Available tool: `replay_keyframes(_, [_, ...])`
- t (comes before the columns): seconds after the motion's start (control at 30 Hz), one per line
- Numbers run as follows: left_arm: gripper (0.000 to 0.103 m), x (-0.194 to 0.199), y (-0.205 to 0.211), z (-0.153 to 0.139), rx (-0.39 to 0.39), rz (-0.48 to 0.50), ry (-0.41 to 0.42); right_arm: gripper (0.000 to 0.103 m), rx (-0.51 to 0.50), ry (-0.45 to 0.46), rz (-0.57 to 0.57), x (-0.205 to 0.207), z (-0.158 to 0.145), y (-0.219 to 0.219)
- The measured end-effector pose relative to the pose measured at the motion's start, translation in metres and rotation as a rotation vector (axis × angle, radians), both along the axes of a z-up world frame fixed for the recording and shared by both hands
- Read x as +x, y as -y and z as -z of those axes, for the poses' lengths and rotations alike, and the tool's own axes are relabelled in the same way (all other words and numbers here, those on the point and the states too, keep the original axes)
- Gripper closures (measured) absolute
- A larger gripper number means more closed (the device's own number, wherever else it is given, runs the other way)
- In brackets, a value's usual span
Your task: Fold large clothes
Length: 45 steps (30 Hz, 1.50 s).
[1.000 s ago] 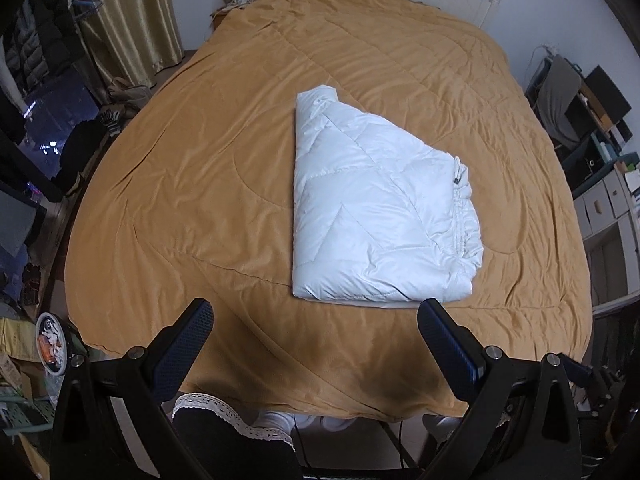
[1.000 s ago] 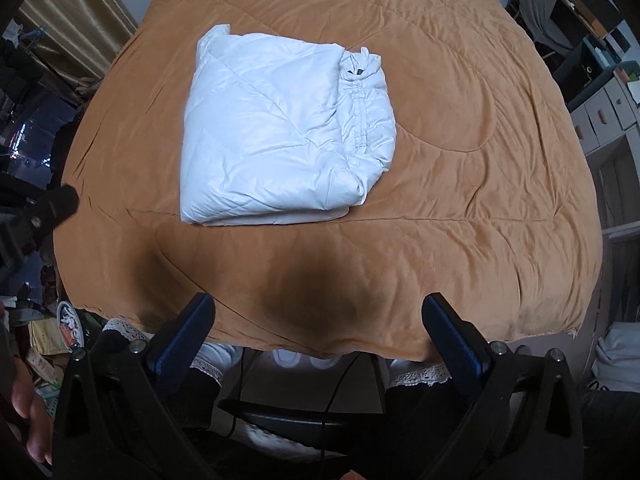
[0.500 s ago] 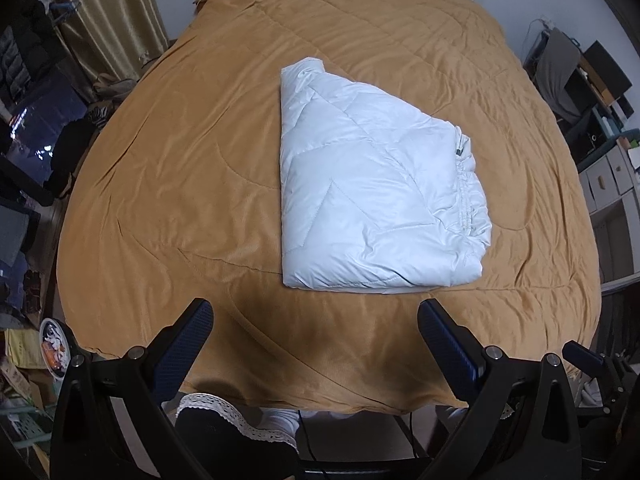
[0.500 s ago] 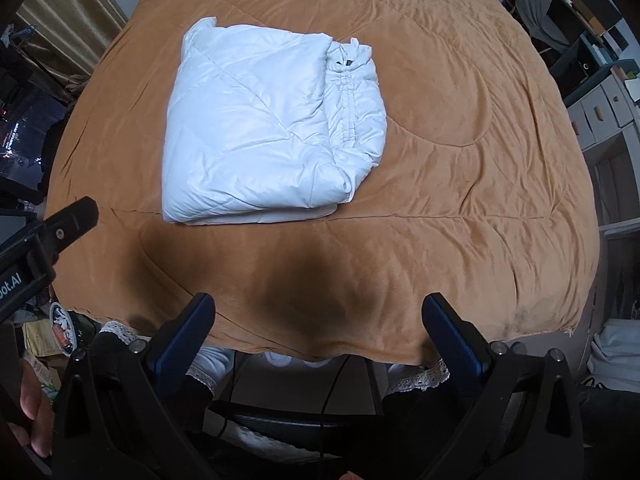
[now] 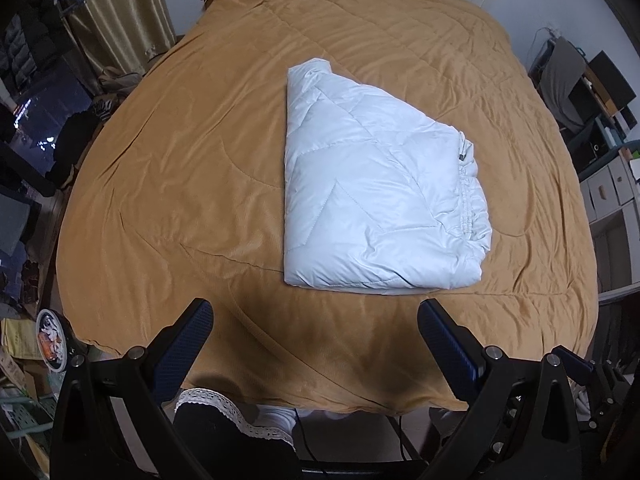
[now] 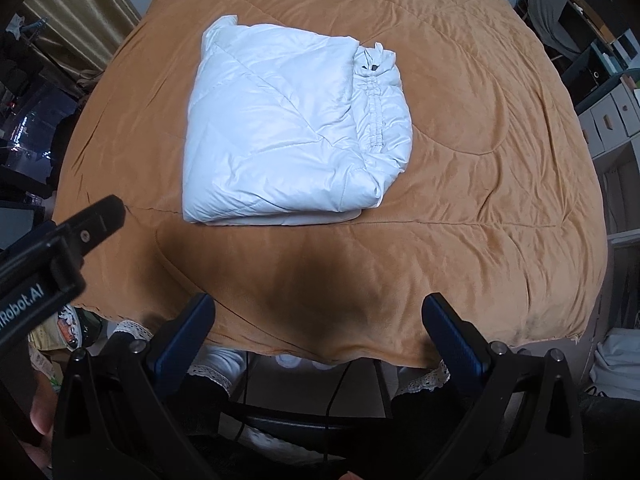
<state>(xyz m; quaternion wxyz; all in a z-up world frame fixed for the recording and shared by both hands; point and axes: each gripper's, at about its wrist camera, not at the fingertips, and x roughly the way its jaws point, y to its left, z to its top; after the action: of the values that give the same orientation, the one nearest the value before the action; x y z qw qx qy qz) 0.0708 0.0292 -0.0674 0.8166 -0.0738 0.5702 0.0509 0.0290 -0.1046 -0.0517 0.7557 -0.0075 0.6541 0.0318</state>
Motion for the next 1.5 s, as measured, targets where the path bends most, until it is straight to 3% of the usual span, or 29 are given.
replay_keyframes(0.47, [0.001,-0.008,0.015,-0.014,-0.001,0.046,0.049,0.000,-0.033,0.017,0.037,0.001,-0.002,0.015])
replay_keyframes(0.73, [0.001,-0.006,0.017,-0.007,-0.007,0.058,0.014,0.000,-0.043,-0.004,0.031,0.000,0.004,0.016])
replay_keyframes(1.5, [0.001,-0.005,0.018,-0.006,-0.003,0.064,0.012,0.000,-0.039,-0.016,0.011,-0.003,0.006,0.012])
